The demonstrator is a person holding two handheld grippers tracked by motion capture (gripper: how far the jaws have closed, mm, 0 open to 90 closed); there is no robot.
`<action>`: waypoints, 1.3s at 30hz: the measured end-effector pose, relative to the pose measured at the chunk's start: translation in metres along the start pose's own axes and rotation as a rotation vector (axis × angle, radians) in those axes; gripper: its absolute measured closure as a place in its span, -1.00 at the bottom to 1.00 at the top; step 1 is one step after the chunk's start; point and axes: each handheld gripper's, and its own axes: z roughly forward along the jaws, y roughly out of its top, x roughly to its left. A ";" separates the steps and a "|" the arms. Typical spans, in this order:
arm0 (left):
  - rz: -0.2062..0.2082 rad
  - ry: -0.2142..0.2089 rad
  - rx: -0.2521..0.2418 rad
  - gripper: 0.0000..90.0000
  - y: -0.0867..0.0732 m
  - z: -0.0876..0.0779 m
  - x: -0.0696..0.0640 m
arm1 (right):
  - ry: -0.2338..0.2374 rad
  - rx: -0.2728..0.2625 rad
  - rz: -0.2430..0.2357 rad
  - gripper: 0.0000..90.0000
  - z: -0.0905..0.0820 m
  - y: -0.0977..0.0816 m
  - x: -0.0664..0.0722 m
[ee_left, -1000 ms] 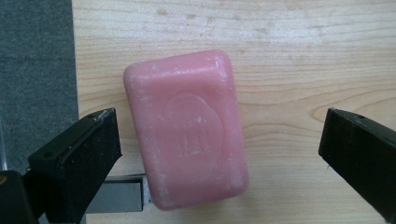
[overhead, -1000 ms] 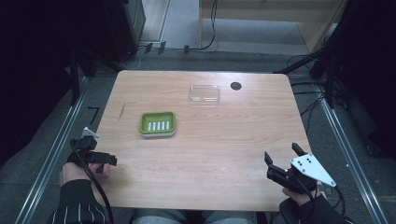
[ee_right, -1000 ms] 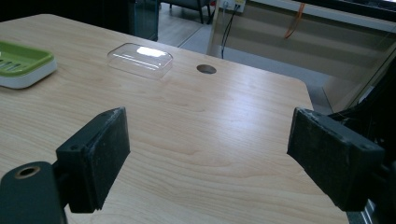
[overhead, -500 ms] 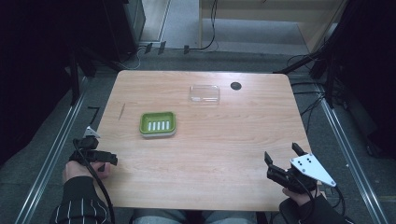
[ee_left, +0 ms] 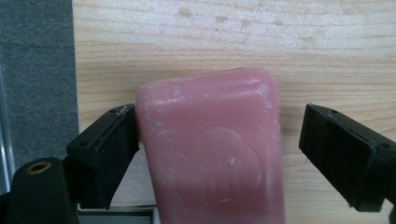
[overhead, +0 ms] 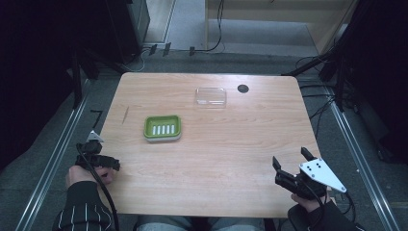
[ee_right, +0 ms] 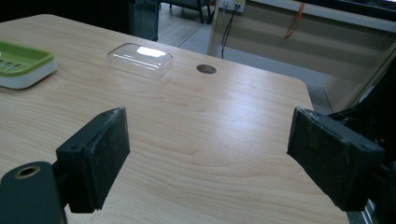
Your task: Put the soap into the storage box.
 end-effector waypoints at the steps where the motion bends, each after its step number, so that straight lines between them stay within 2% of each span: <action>1: 0.000 0.002 -0.001 -0.69 0.000 0.000 0.000 | 0.000 0.000 0.000 -0.69 0.000 0.000 0.000; 9: 0.009 0.045 -0.006 -0.61 0.000 0.000 -0.002 | -0.001 -0.002 -0.002 -0.70 0.000 0.000 0.000; 11: 0.017 0.068 -0.009 -0.54 0.000 0.000 -0.003 | 0.000 -0.001 -0.002 -0.70 0.000 0.000 0.000; 20: 0.028 0.066 -0.036 -0.20 -0.002 -0.003 -0.006 | -0.001 -0.001 -0.003 -0.69 0.000 0.000 0.000; 30: 0.033 0.066 -0.036 -0.19 -0.003 -0.003 -0.007 | 0.000 0.000 -0.002 -0.70 0.000 0.000 0.000; 33: 0.038 0.063 -0.010 -0.36 -0.003 -0.002 -0.007 | -0.001 -0.002 -0.002 -0.69 0.000 0.000 0.000; 39: 0.034 0.066 0.007 -0.39 -0.004 -0.002 -0.007 | -0.001 0.000 0.000 -0.70 0.000 0.000 0.000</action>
